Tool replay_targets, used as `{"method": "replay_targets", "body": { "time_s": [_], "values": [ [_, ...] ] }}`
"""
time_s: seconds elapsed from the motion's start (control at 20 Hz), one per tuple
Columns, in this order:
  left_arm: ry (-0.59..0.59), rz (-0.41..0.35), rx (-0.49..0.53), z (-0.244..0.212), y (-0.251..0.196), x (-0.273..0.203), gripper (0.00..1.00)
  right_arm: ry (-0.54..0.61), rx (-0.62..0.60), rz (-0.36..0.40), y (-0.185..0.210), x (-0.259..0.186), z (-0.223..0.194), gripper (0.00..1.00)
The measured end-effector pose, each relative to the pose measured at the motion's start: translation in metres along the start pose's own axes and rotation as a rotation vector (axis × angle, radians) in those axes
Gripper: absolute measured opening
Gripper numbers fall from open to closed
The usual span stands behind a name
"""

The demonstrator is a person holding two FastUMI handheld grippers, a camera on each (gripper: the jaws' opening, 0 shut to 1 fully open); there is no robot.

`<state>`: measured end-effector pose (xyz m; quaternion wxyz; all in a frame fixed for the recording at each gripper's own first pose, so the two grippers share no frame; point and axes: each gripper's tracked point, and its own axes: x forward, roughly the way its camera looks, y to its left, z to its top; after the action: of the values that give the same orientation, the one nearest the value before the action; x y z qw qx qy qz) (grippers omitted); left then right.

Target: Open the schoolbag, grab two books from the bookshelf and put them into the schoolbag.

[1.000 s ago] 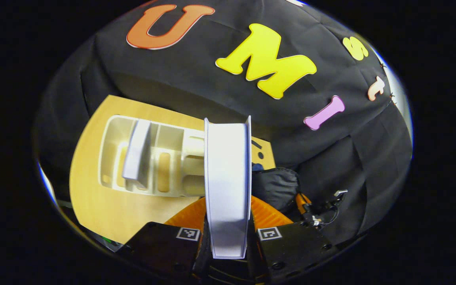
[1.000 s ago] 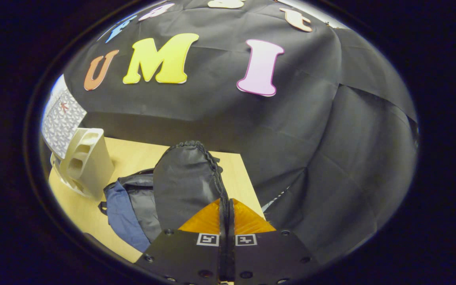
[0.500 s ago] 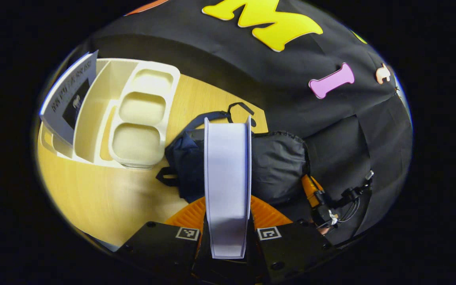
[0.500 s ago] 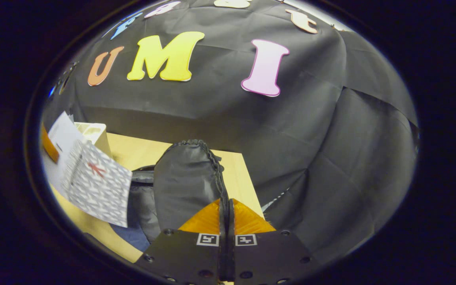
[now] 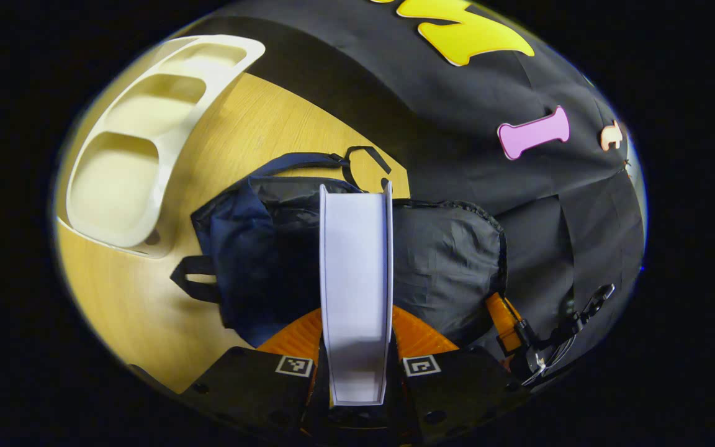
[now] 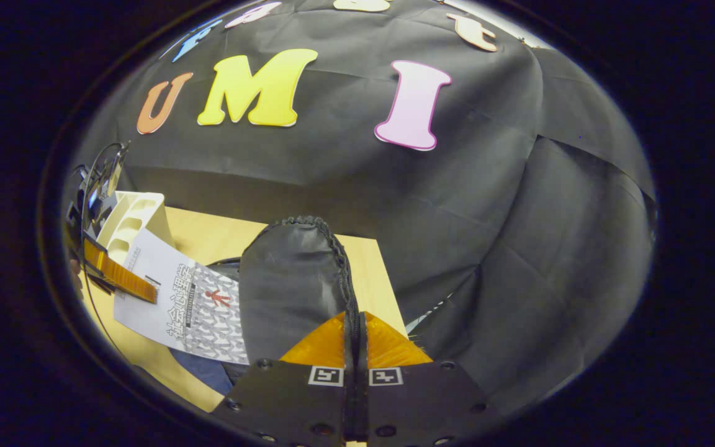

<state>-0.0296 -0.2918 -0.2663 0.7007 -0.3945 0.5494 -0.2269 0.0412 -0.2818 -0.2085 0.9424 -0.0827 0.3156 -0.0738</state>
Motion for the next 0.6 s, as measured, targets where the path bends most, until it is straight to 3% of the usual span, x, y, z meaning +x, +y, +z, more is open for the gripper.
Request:
{"method": "replay_targets", "body": {
  "time_s": [0.1, 0.4, 0.6],
  "values": [
    [-0.007, -0.045, -0.043, -0.003, -0.005, 0.012, 0.38, 0.001, 0.008, -0.002, -0.006, -0.001, 0.002, 0.00],
    [0.000, -0.134, -0.025, -0.015, -0.016, 0.060, 0.38, -0.002, 0.015, -0.011, -0.019, -0.007, 0.011, 0.00],
    [0.019, -0.206, -0.092, -0.014, -0.017, 0.098, 0.38, -0.005, 0.005, -0.013, -0.021, -0.006, 0.014, 0.00]
  ]
}}
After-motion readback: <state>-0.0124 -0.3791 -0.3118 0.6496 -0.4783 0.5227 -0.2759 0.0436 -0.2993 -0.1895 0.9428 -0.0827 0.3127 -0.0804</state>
